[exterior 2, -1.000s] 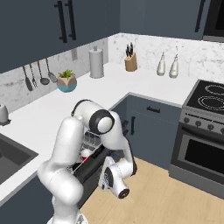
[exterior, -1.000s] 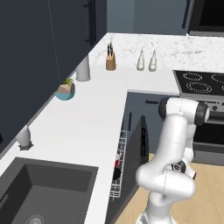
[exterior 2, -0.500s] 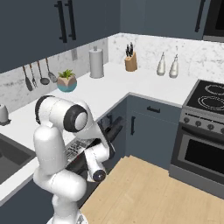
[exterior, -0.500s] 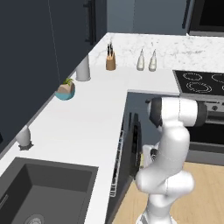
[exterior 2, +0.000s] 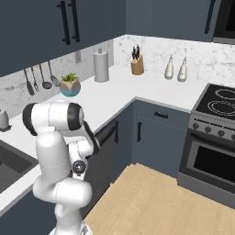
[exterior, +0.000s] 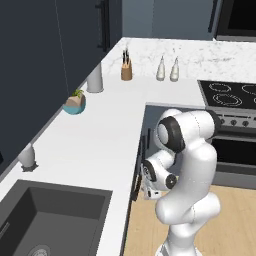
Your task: Pick up the cup and bowl from the counter, place them in the dishwasher, and close the dishwasher door.
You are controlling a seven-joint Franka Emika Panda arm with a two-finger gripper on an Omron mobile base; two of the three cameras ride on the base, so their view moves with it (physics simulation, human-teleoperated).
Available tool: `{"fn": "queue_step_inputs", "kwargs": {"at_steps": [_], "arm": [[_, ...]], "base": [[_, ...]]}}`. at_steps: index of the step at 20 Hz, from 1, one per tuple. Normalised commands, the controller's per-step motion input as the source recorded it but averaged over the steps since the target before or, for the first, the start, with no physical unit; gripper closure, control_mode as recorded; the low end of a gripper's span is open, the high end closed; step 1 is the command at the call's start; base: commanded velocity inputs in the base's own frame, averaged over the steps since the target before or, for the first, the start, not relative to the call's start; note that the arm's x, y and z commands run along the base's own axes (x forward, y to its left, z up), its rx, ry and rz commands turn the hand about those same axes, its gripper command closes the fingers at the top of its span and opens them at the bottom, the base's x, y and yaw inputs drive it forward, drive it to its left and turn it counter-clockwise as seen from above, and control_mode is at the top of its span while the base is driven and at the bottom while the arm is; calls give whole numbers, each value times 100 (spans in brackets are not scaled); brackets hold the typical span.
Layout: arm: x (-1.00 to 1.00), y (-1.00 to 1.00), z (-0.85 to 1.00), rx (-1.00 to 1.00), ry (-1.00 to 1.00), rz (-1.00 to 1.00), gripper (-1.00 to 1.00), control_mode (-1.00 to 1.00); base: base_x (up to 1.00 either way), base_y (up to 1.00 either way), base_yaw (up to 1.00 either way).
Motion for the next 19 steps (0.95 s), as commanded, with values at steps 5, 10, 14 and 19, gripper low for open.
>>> {"fn": "queue_step_inputs", "kwargs": {"at_steps": [5,10,14,19], "arm": [[34,100,-53,35,3,0,-100,-100],[24,81,-30,57,-4,13,-100,-100],[41,74,-37,57,-1,10,-100,-100],[77,95,-78,42,1,0,-100,-100]], "base": [[0,0,0],[0,0,0],[0,0,0],[0,0,0]]}}
